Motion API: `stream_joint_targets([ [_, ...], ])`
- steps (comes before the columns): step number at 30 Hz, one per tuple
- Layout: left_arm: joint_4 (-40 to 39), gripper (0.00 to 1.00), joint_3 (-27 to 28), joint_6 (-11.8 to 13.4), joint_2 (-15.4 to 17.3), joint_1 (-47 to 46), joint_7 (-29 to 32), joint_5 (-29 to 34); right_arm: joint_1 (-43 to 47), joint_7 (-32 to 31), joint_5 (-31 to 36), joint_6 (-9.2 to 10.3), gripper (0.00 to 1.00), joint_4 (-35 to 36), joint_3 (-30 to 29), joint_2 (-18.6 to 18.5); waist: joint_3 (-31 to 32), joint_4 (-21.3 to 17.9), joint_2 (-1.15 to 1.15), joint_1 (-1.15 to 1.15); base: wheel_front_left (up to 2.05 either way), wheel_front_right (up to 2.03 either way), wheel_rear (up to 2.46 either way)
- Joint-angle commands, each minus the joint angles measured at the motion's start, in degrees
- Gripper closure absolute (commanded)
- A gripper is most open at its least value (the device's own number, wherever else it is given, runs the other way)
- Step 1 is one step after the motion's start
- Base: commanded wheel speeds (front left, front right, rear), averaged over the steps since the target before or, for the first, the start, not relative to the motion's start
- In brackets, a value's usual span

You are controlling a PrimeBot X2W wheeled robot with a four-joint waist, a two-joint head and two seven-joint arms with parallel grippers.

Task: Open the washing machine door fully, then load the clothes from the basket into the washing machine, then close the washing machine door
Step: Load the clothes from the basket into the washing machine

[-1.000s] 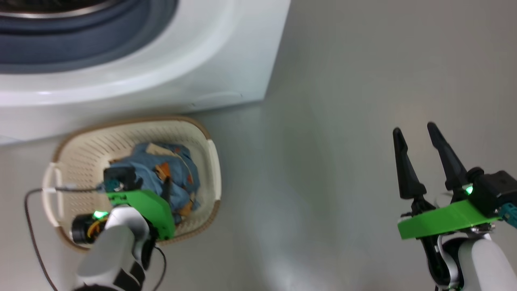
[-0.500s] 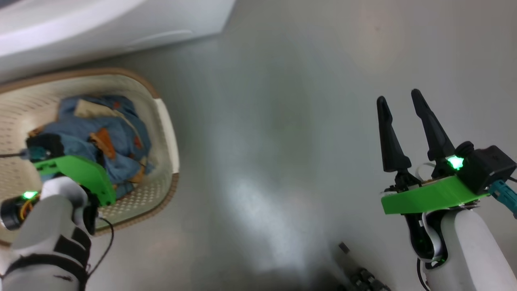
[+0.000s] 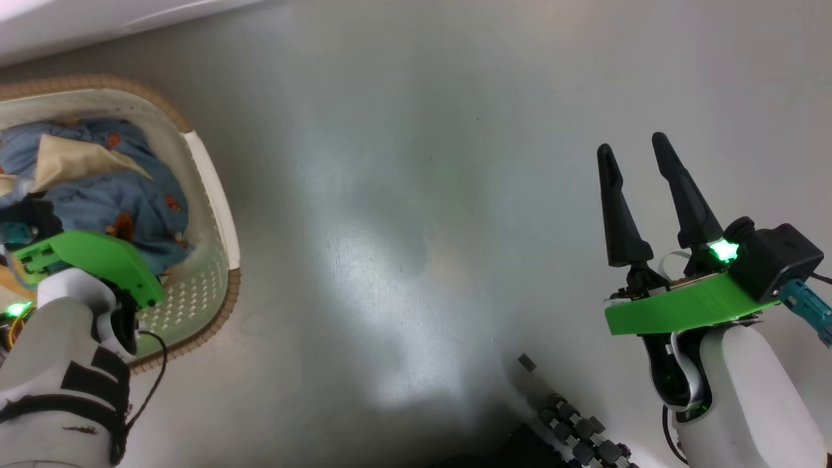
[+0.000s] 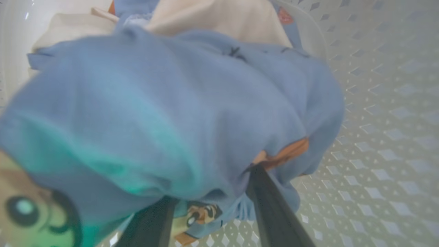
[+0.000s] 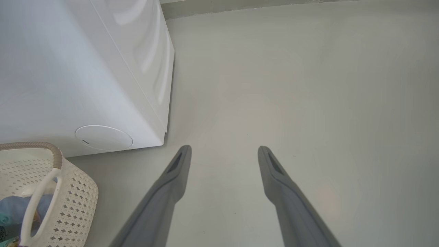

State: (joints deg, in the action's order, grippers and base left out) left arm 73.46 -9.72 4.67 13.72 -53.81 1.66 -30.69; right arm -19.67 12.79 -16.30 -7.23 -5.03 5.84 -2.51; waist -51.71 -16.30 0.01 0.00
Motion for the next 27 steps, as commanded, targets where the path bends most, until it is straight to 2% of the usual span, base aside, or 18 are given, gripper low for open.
stream_joint_targets([
  [1, 0.1, 1.00, 1.3, 0.6, 1.7, 1.2, -0.6, -1.0, 0.9, 0.8, -0.3, -0.25, 0.00, 0.9, 1.1, -0.4, -0.1, 0.2, -0.01, 0.00, 0.00, 0.00, 0.00],
  [12, 0.2, 1.00, 1.9, -1.1, 0.5, 2.8, -5.2, -2.6, 0.7, 0.9, 0.5, -0.25, 0.00, 0.5, -0.6, -0.4, 2.1, 2.7, -0.01, 0.00, 0.00, 0.00, 0.00],
  [21, 0.3, 1.00, 1.5, -3.7, -1.6, 6.2, -13.2, -3.0, 2.4, -0.4, 2.3, -0.25, 0.00, 1.2, -3.5, -1.0, 8.6, 6.1, -0.01, 0.00, 0.00, 0.00, 0.00],
  [27, -1.6, 1.00, 1.1, -5.1, -3.3, 9.1, -16.3, -2.5, 4.6, -1.6, 4.2, -0.25, 0.00, 2.1, -5.2, -1.6, 14.4, 8.3, -0.01, 0.00, 0.00, 0.00, 0.00],
])
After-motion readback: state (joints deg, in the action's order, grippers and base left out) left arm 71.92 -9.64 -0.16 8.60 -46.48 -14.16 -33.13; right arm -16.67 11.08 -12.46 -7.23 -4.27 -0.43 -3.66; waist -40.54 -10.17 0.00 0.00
